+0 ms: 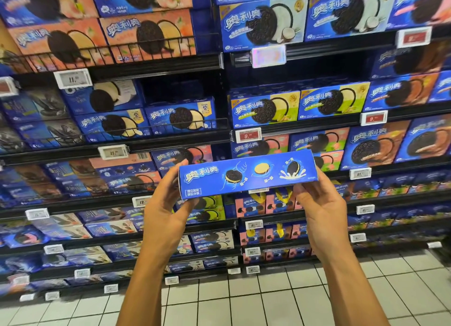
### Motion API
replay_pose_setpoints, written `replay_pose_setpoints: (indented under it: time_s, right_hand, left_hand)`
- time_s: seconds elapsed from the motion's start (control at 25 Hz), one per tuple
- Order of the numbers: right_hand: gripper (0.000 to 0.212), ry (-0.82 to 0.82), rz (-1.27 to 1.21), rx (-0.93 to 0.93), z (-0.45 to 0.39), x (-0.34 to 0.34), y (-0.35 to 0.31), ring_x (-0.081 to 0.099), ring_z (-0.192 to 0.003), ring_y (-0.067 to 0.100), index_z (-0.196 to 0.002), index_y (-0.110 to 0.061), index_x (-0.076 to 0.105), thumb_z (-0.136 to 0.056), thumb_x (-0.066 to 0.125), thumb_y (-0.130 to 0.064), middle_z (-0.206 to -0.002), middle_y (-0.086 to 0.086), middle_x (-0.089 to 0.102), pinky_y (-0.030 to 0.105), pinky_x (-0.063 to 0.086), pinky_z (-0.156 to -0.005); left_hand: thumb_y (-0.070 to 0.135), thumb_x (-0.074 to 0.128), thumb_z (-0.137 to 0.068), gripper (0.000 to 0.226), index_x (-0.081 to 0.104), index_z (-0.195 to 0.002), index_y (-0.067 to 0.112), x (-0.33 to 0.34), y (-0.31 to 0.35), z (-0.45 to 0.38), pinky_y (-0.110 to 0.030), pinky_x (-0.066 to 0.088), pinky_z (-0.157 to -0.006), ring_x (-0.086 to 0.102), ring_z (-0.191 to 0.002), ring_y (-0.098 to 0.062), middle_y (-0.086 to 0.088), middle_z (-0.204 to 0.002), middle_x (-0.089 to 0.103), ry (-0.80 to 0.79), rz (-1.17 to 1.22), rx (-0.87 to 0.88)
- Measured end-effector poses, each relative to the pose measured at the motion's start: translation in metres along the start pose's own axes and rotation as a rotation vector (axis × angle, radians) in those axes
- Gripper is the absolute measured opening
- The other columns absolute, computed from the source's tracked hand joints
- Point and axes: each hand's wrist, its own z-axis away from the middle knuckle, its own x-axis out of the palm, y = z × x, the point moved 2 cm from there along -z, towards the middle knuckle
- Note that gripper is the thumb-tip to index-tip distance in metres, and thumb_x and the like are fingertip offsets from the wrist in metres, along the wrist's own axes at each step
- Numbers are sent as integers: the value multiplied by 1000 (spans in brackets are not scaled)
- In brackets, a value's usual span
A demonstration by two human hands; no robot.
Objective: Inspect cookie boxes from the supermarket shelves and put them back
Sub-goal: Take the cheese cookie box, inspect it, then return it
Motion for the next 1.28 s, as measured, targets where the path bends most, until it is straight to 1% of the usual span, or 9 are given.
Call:
replay_pose_setpoints:
  time_s: [0.08, 0.2, 0.4, 0.56, 0.8, 0.92, 1.0, 1.12, 1.28]
  right_hand:
    - [48, -1, -19, -8, 0, -2, 0, 62, -119, 7, -125, -44, 66, -93, 64, -8, -126, -11, 69, 18, 53, -89]
    - [45, 2, -49, -7, 1, -4, 0, 64, -114, 7, -126, -41, 65, -88, 68, -17, -125, -10, 70, 18, 53, -86]
    - [55, 18, -68, 26, -1, -7, 6, 68, -106, 7, -122, -37, 68, -80, 63, -2, -117, -8, 73, 19, 54, -84]
    - [55, 12, -62, 35, -2, -13, 10, 66, -111, 9, -126, -30, 65, -87, 59, 9, -119, -7, 72, 18, 55, -84]
    - [46, -7, -59, 65, -2, -15, 14, 62, -119, 9, -133, -26, 61, -95, 59, -1, -127, -7, 69, 16, 52, -89]
    - [33, 11, -83, 120, -2, -13, 19, 64, -113, 11, -127, -30, 64, -94, 62, -25, -125, -3, 69, 27, 53, -95]
    - [32, 108, -159, 245, -3, -10, 30, 66, -109, 17, -130, -27, 60, -98, 58, -24, -125, 5, 69, 35, 53, -92]
    - [32, 244, -152, 423, -6, -7, 46, 66, -104, 24, -132, -19, 58, -101, 56, -26, -122, 11, 69, 38, 55, -82]
    - [25, 210, -72, 555, -3, 3, 57, 72, -100, 24, -121, -20, 67, -102, 54, -31, -108, 5, 76, 38, 61, -74]
  left_hand:
    - [4, 70, -79, 66, 51, -138, 28, 2, 2, 2, -21, 58, -81, 57, -124, -13, 17, -128, 64, -5, 18, 3]
    - [3, 69, -80, 63, 55, -129, 41, 3, 8, 2, -21, 58, -77, 57, -123, -12, 19, -126, 63, -10, 45, 33]
    - [-16, 67, -81, 68, 56, -125, 34, 11, 12, 1, -15, 54, -79, 60, -116, -2, 21, -126, 63, -69, 17, 53]
    - [-22, 64, -80, 82, 59, -121, 49, 12, 13, 3, -12, 53, -80, 58, -119, -1, 22, -126, 62, -92, 11, 52]
    - [1, 75, -79, 71, 58, -122, 56, 8, 15, 5, -13, 52, -83, 60, -115, 0, 23, -123, 65, -75, -49, 25]
    - [23, 84, -75, 69, 54, -131, 53, 8, 22, 5, -16, 46, -98, 56, -124, -6, 18, -132, 61, -150, -131, 56]
    - [38, 81, -70, 68, 54, -131, 53, 21, 28, 5, -19, 46, -98, 55, -125, -11, 16, -135, 58, -212, -116, 30]
    - [39, 76, -73, 65, 52, -132, 52, 46, 32, 7, -27, 51, -96, 54, -127, -7, 25, -135, 54, -327, -7, -64]
    - [29, 63, -92, 52, 47, -138, 45, 59, 32, 6, -27, 52, -93, 53, -128, -7, 21, -141, 51, -405, 136, -119]
